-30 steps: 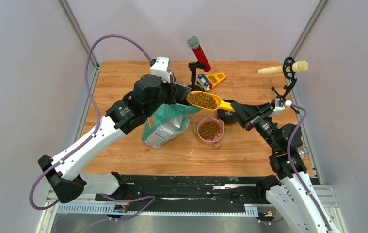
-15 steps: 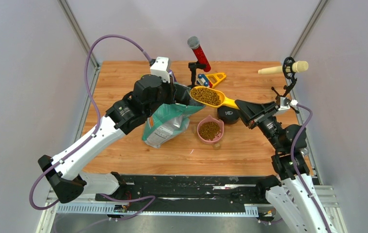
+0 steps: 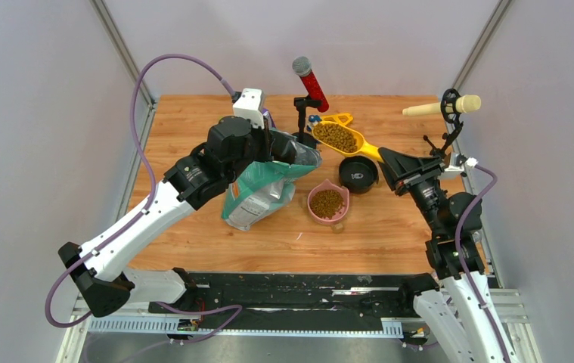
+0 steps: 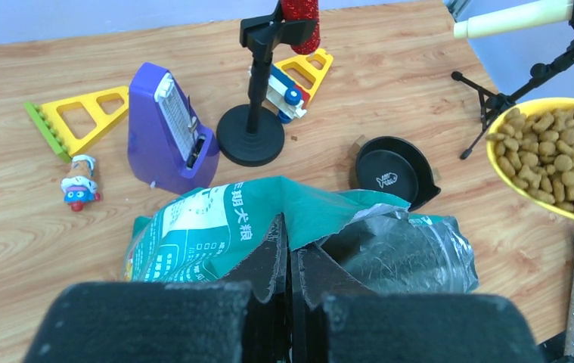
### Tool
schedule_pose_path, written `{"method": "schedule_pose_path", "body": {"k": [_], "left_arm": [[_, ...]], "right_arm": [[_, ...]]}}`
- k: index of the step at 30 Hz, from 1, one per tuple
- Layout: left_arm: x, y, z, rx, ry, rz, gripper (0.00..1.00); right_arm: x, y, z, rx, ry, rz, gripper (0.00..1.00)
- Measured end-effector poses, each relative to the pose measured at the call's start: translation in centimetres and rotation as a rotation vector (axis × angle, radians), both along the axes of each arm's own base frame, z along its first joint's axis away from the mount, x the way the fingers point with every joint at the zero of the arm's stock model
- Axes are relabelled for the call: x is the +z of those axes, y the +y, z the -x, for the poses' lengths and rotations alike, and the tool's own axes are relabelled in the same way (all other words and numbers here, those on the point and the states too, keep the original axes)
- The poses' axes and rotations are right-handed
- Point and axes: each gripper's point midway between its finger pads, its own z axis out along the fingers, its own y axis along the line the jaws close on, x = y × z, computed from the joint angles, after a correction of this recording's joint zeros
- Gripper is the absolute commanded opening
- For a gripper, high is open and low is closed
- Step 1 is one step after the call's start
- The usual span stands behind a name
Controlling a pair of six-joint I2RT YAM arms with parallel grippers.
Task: Serve the pet food
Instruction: Pour the pet food into the pet food bowl.
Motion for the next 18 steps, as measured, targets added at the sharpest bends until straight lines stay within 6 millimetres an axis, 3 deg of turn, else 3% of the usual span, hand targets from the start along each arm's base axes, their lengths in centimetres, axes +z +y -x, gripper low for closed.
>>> {"method": "schedule_pose_path", "body": {"k": [10, 18], "left_arm": [[0.0, 0.1, -0.1, 0.006, -0.002, -0.001, 0.0], [0.1, 0.2, 0.0, 0.009, -0.003, -0.002, 0.0]], "right_arm": [[-0.3, -2.8, -1.1, -0.13, 0.005, -0.007, 0.0], [-3.2, -4.9, -2.4, -0.202, 0.067, -0.011, 0.0]]}}
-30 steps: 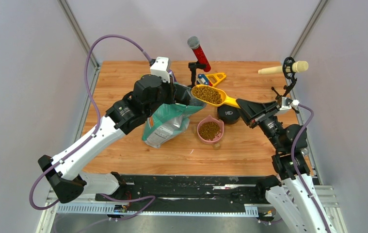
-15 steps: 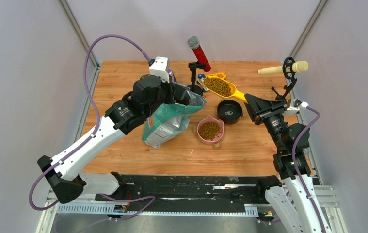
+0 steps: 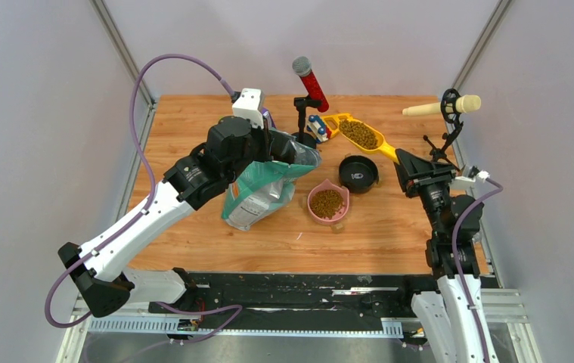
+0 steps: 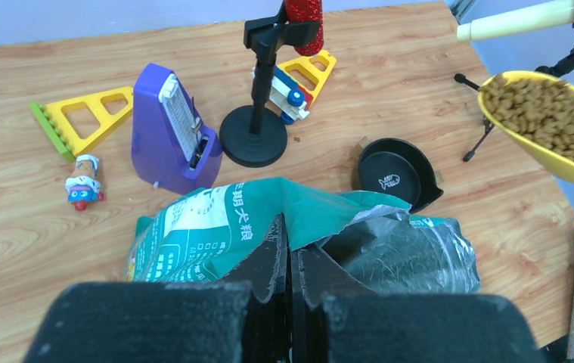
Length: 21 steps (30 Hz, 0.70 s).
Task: Serve the pet food
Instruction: Pour the pet food into the pet food bowl.
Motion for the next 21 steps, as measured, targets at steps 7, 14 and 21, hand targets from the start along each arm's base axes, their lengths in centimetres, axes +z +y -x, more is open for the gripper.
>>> {"method": "schedule_pose_path", "body": {"k": [7, 14, 21], "left_arm": [[0.0, 0.0, 0.0, 0.001, 0.0, 0.0, 0.0], [0.0, 0.0, 0.0, 0.001, 0.0, 0.0, 0.0], [0.0, 0.0, 0.0, 0.002, -0.001, -0.001, 0.0]], "right_arm": [[-3.3, -1.7, -0.9, -0.062, 0.072, -0.014, 0.0], [-5.3, -2.8, -0.9, -0.104, 0.098, -0.021, 0.0], [-7.7, -4.3, -0.7, -0.173, 0.156, -0.016, 0.0]]}}
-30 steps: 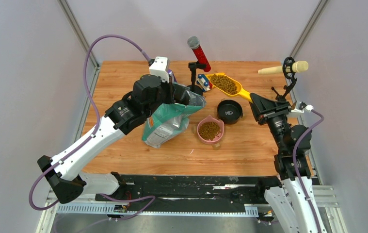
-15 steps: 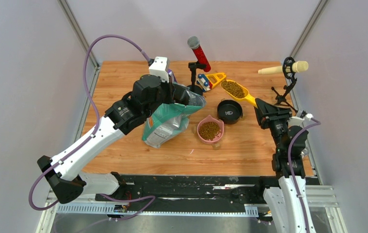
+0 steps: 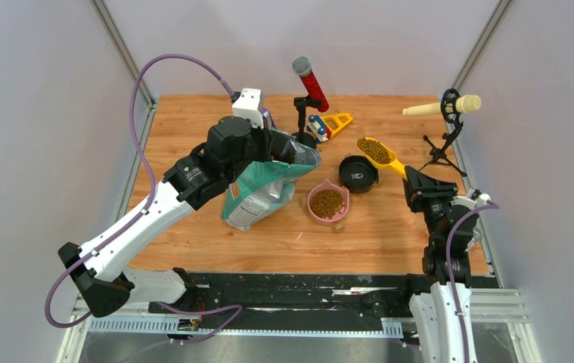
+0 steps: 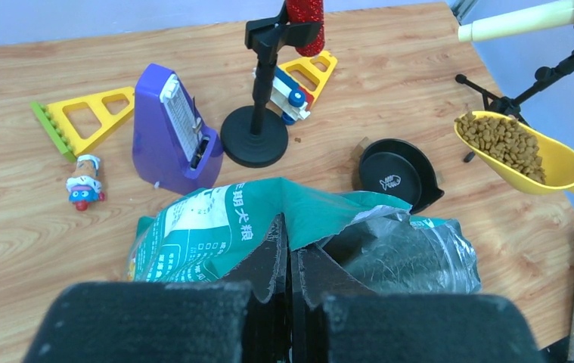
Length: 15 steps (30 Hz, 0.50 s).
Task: Serve the pet food
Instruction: Pour the pet food into the pet food bowl.
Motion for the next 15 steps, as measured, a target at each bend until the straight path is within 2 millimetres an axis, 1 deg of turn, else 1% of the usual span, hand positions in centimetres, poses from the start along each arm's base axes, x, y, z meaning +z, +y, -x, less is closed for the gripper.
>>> {"method": "schedule_pose_path", "body": {"k": [4, 15], "left_arm": [[0.0, 0.0, 0.0, 0.003, 0.0, -0.001, 0.0], [0.0, 0.0, -0.1, 0.003, 0.0, -0.002, 0.0]], "right_arm": [[-1.7, -0.8, 0.2, -0.036, 0.055, 0.022, 0.0], [-6.7, -1.5, 0.7, -0.066, 0.204, 0.045, 0.0]]}}
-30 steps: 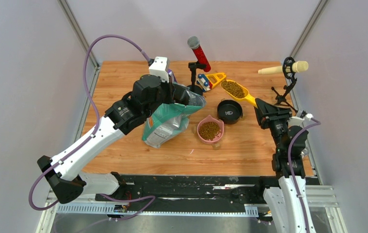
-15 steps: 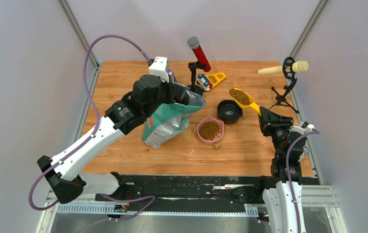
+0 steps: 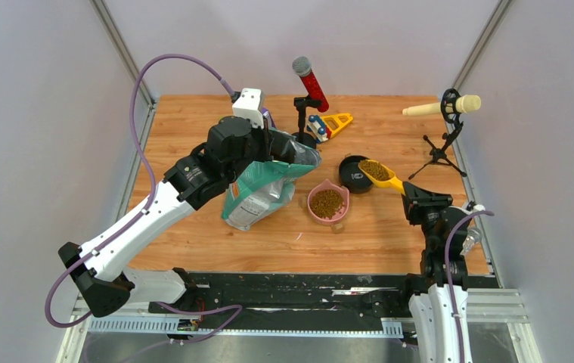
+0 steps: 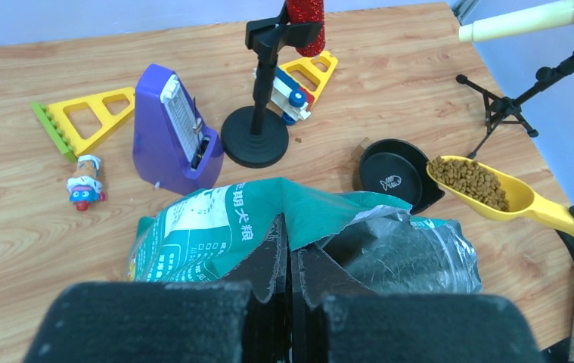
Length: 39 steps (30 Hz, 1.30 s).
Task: Serve the pet food
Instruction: Pour the pet food into the pet food bowl.
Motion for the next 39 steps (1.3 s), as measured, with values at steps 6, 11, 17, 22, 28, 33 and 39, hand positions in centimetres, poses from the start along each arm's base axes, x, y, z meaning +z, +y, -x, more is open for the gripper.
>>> {"method": "schedule_pose_path", "body": {"k": [6, 11, 17, 22, 28, 33, 39], "left_arm": [[0.0, 0.0, 0.0, 0.0, 0.0, -0.001, 0.0], [0.0, -0.1, -0.1, -0.001, -0.001, 0.0, 0.0], [-0.1, -0.2, -0.2, -0.001, -0.004, 0.004, 0.0], [-0.2, -0.3, -0.2, -0.002, -0.005, 0.005, 0.0], [-0.2, -0.4, -0.3, -0.002, -0.008, 0.009, 0.0], [-0.3, -0.3, -0.2, -0.002, -0.013, 0.013, 0.0], [-0.3, -0.2, -0.1, -0.001, -0.015, 0.015, 0.0]], "right_arm": [[-1.2, -0.4, 0.1, -0.016, 0.043, 0.035, 0.0], [-2.2, -0.6, -0.1, -0.015, 0.081, 0.06, 0.0], [-3.3, -0.6, -0.1, -0.007, 0.127, 0.075, 0.0], [-3.6, -0.9, -0.1, -0.009, 0.141, 0.106, 0.0], [-3.3, -1.0, -0.3, -0.001, 0.148, 0.145, 0.0], [-2.1, -1.2, -0.8, 0.007, 0.142, 0.188, 0.0], [-1.7, -1.2, -1.4, 0.025, 0.153, 0.215, 0.0]]}}
